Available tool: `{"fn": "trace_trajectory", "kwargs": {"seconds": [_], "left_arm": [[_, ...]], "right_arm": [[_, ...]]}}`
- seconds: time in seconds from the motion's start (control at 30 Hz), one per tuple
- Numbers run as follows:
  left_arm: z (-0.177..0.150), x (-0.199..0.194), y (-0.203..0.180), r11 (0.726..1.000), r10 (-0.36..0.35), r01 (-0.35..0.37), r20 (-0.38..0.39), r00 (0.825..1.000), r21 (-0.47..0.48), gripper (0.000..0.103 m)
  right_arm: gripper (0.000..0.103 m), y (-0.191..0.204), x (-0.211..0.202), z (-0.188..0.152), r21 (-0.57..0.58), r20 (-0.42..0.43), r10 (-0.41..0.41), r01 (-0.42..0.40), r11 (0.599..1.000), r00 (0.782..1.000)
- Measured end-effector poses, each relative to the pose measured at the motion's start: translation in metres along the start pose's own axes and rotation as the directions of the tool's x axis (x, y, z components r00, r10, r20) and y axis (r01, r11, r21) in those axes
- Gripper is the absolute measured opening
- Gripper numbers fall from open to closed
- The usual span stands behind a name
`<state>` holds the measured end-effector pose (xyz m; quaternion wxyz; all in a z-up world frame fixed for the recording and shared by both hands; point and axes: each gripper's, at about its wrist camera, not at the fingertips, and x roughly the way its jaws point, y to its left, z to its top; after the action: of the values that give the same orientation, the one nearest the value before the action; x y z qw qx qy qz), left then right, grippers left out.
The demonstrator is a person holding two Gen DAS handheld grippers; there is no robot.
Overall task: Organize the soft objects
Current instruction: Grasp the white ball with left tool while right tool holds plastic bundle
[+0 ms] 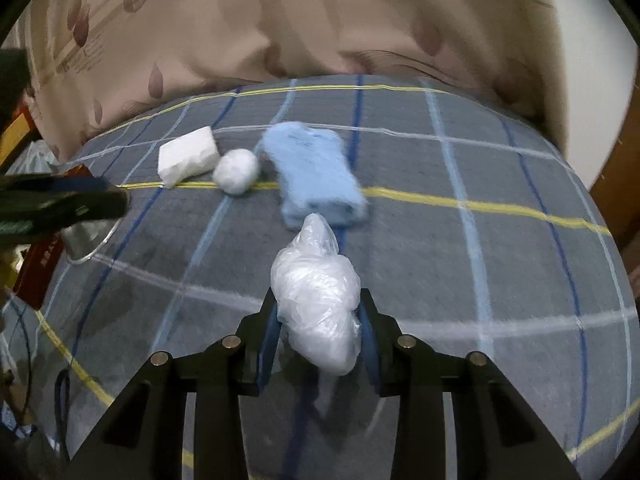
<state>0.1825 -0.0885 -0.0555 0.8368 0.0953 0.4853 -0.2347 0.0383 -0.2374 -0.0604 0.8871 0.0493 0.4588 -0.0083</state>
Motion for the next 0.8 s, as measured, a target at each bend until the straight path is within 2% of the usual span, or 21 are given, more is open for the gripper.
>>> {"fn": "trace_trajectory", "kwargs": {"seconds": [0.17,0.43,0.63,0.67,0.73,0.8], "left_arm": [[0.024,0.032,-0.02,0.998,-0.048,0.048,-0.005,0.999,0.032,0.06],[0.055,0.072,-0.023,0.998,-0.053,0.053,-0.033,0.998,0.015,0.06],[0.06,0.091,-0.016,0.999,-0.033,0.032,-0.067,0.997,-0.012,0.059],[0.059,0.092,-0.015,0.999,-0.034,0.032,-0.07,0.997,-0.018,0.057],[0.056,0.094,-0.016,1.0,-0.029,0.029,-0.082,0.996,-0.009,0.031],[0.054,0.092,-0.019,1.0,-0.015,0.015,-0.08,0.997,-0.002,0.031]], "right_arm": [[0.034,-0.018,-0.015,-0.018,0.063,-0.007,0.008,-0.007,0.998,1.0],[0.034,-0.026,-0.013,-0.029,0.116,-0.014,0.052,-0.05,0.992,0.999],[0.034,-0.028,-0.013,-0.028,0.128,-0.009,0.069,-0.068,0.99,0.998],[0.034,-0.029,-0.013,-0.028,0.132,-0.01,0.073,-0.071,0.989,0.997],[0.034,-0.029,-0.014,-0.028,0.132,-0.008,0.072,-0.07,0.989,0.997],[0.034,-0.029,-0.014,-0.028,0.132,-0.009,0.071,-0.069,0.989,0.997]]}}
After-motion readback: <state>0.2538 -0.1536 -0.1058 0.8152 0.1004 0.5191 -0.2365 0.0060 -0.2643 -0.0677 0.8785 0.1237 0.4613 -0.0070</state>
